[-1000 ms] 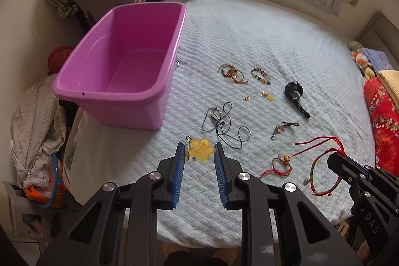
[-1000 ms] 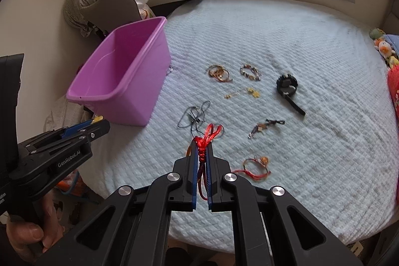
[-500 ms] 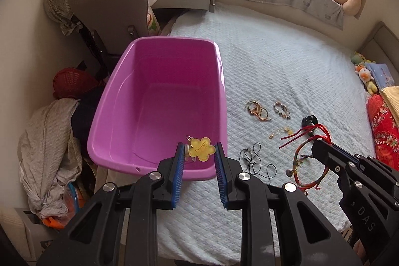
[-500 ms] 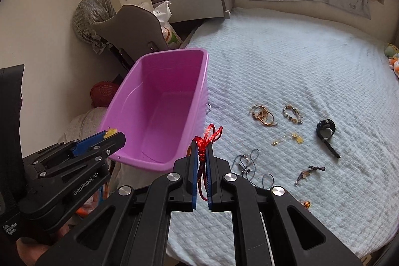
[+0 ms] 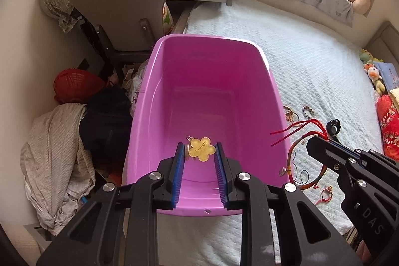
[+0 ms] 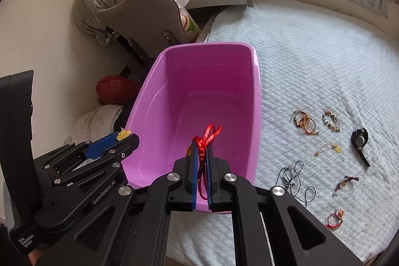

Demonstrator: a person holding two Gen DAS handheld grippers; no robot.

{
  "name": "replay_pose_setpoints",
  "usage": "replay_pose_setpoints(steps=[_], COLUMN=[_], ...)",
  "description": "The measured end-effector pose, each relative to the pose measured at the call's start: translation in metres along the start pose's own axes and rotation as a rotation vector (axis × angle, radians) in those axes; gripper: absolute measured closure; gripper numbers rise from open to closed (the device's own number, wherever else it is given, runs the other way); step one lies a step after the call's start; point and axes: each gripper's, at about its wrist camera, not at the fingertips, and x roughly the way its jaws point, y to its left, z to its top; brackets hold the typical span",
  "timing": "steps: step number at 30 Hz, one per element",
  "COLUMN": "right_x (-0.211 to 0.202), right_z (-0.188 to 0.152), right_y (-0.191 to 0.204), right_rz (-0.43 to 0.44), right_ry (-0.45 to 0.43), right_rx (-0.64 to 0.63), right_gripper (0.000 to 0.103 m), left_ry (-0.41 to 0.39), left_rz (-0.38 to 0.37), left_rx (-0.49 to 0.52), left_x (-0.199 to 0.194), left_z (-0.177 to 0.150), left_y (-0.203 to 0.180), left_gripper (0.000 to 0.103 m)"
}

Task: Organize jewelry
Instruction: 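Carry the flower pendant to the pink tub with the left gripper while the right carries the red bracelet, then open both grippers over the pink tub and withdraw toward the bed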

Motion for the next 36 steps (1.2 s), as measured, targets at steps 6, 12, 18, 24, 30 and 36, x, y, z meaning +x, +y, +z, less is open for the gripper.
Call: replay_pose_setpoints(steps=[6, 12, 18, 24, 30, 36], right_x=[0.035, 0.064, 0.083, 0.085, 0.080, 0.075], right_z=[0.012, 0.018, 0.023, 0.026, 0.027, 0.025], right_y=[0.014, 0.021, 0.016, 0.012, 0.002, -0.003], right_rz=[-0.012, -0.021, -0.041, -0.075, -0.081, -0.087], right_ry=[0.061, 0.125, 0.176, 0.181, 0.173, 0.176], right_rx=[0.004, -0.012, -0.010, -0.025, -0.005, 0.006], right_gripper=[0.097, 0.097, 0.097, 0.066, 0.063, 0.063], left_ry=[0.044, 0.081, 0.109, 0.084, 0.099, 0.097], left_rz=[0.006, 0.005, 0.003, 0.037, 0.049, 0.056], left_rx=[-0.013, -0.016, -0.028, -0.054, -0.079, -0.067], left_x=[0.024, 0.046, 0.060, 0.061, 0.062, 0.057], left_z=[0.006, 0.009, 0.013, 0.015, 0.017, 0.016], left_y=[0.016, 0.023, 0.025, 0.031, 0.039, 0.037], left_gripper=[0.079, 0.079, 0.078, 0.035, 0.030, 0.030])
